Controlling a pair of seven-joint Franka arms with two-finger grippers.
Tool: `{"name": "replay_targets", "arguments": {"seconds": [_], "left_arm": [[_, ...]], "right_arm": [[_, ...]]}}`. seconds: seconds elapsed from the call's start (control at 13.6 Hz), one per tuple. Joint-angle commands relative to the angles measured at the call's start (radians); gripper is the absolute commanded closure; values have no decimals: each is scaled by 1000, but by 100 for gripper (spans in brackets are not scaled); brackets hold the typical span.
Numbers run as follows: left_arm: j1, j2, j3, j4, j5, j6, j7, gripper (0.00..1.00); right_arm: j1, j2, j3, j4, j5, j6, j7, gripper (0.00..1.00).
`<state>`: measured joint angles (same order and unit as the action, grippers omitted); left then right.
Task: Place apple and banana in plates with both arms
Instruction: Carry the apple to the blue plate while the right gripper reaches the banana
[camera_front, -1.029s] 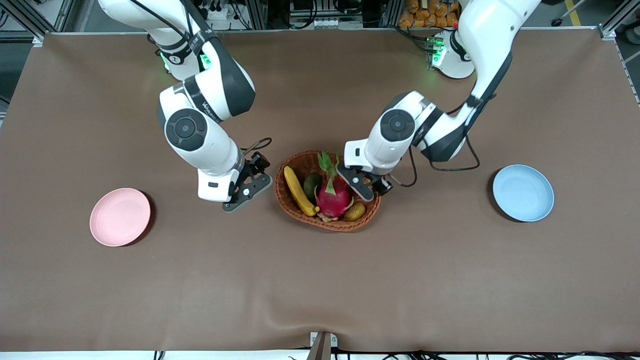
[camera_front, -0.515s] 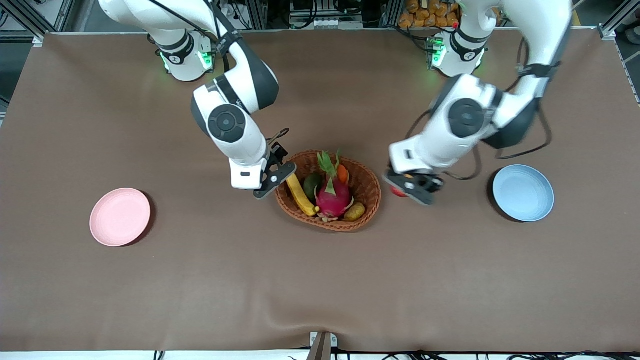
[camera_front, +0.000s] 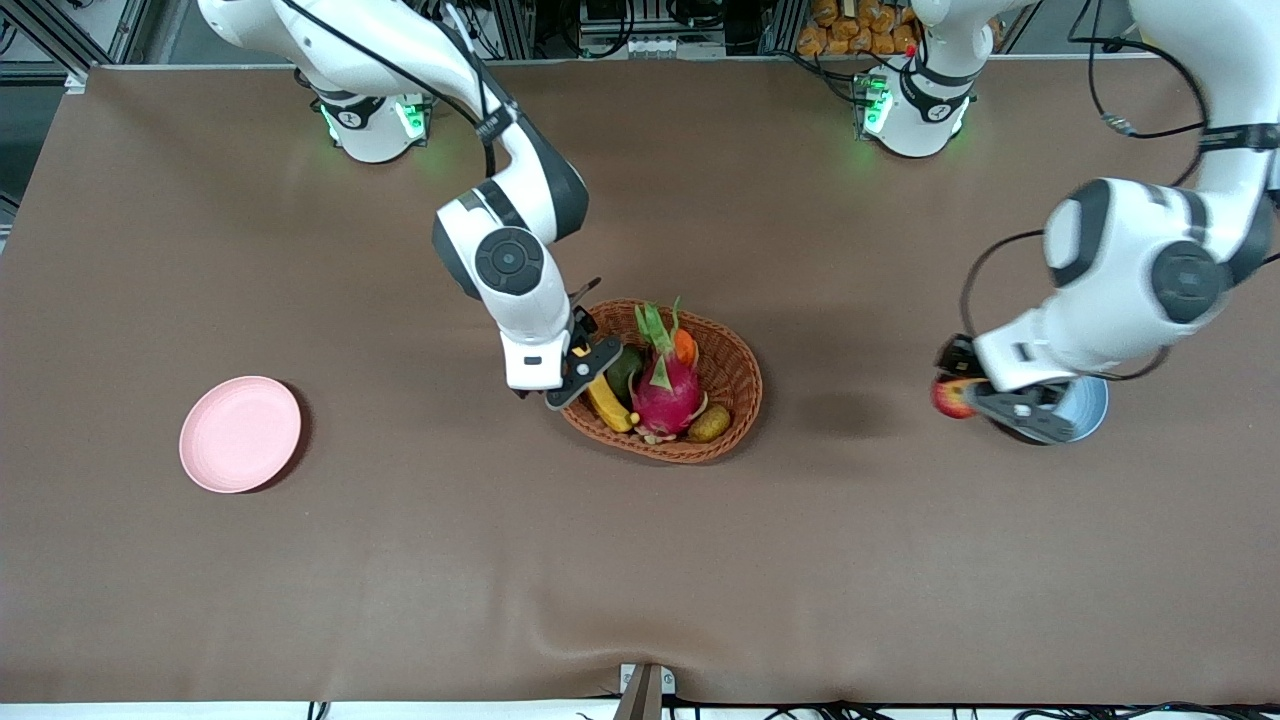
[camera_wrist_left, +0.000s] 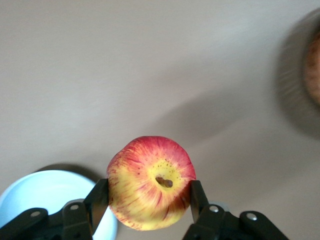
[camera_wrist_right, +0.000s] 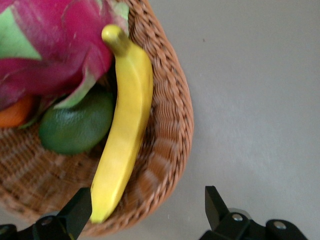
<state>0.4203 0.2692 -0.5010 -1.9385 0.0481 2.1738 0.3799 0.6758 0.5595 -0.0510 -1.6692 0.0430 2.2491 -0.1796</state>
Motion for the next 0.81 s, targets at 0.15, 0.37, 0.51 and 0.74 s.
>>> {"name": "replay_targets", "arguments": {"seconds": [0.15,0.37,0.51,0.74], "left_arm": [[285,-56,-31,-154,-37,102,232,96],[408,-47,-31,-276,-153,254,466,96],[419,-51,-30,-342,-206,369,517,96],[455,-27,-30,-341,-253,380,589,94]], "right_arm": [[11,45,-10,16,-20,41,31,0],[48,46,-10,16,-20,41,155,0],[53,46,-10,-1,-20,33,160,8],[65,46,-12,-26,-20,33,160,14]]}}
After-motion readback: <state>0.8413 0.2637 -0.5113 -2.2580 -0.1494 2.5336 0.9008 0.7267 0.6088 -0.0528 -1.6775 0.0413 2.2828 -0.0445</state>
